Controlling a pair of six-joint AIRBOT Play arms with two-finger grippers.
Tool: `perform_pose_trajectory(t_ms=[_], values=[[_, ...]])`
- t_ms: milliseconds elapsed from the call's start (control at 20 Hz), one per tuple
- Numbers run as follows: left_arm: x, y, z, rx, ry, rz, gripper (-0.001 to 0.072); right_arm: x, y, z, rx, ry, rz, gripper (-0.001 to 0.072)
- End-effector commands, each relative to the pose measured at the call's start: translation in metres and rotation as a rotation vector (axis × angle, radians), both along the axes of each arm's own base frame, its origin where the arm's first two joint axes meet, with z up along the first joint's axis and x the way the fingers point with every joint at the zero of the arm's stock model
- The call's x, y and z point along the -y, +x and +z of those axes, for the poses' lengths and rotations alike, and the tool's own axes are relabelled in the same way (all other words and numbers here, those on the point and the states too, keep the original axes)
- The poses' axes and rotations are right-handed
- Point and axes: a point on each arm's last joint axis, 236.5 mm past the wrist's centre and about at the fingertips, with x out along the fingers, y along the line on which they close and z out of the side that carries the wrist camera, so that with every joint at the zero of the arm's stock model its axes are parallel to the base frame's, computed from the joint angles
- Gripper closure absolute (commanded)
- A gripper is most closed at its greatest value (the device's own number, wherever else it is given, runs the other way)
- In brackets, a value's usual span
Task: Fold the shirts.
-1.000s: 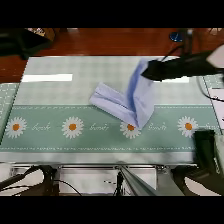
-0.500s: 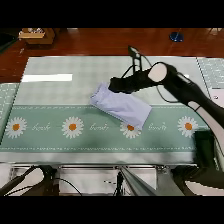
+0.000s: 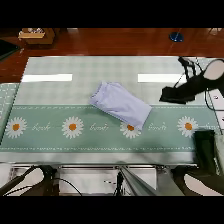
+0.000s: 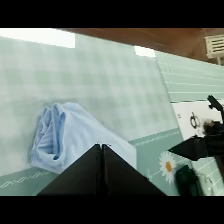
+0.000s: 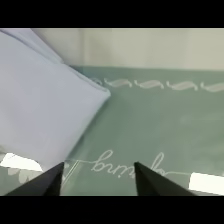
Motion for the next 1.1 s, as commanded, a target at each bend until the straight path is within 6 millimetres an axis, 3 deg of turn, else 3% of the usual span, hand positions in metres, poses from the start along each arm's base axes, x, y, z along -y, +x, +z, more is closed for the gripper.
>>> perform_pose_trajectory(t_ms=[0, 50, 300, 500, 550, 600, 650, 750, 850, 950, 1050], values=[[-0.015, -0.004, -0.024, -0.065, 0.100, 0.020, 0.0542, -0.013, -0.039, -0.044, -0.089, 0.174, -0.119, 0.0118], [-0.017, -0.005, -0.027, -0.072, 0.114, 0.024, 0.0496, -0.026, -0.041, -0.055, -0.092, 0.227, -0.155, 0.0118], [-0.020, -0.005, -0.031, -0.081, 0.130, 0.030, 0.0496, -0.068, -0.024, -0.086, 0.016, 0.357, -0.310, 0.0119], [-0.020, -0.005, -0.031, -0.082, 0.129, 0.030, 0.0497, -0.102, -0.014, -0.111, -0.009, 0.402, -0.370, 0.0138], [-0.020, -0.005, -0.031, -0.082, 0.129, 0.030, 0.0496, -0.108, -0.014, -0.120, -0.029, 0.412, -0.395, 0.0226], [-0.020, -0.005, -0.031, -0.082, 0.129, 0.029, 0.0496, -0.112, -0.011, -0.125, -0.034, 0.424, -0.411, 0.0509], [-0.020, -0.005, -0.031, -0.082, 0.129, 0.029, 0.0497, -0.115, -0.007, -0.121, -0.029, 0.451, -0.417, 0.0695], [-0.020, -0.004, -0.032, -0.084, 0.128, 0.030, 0.0497, -0.121, 0.000, -0.091, 0.039, 0.499, -0.281, 0.0694], [-0.020, -0.004, -0.033, -0.086, 0.127, 0.029, 0.0497, -0.116, 0.003, -0.039, 0.115, 0.528, -0.166, 0.0695], [-0.018, -0.003, -0.034, -0.090, 0.125, 0.020, 0.0497, -0.094, 0.002, 0.018, 0.208, 0.504, -0.128, 0.0695], [-0.010, -0.002, -0.036, -0.095, 0.123, -0.001, 0.0497, -0.055, -0.004, 0.068, 0.312, 0.409, -0.159, 0.0695]])
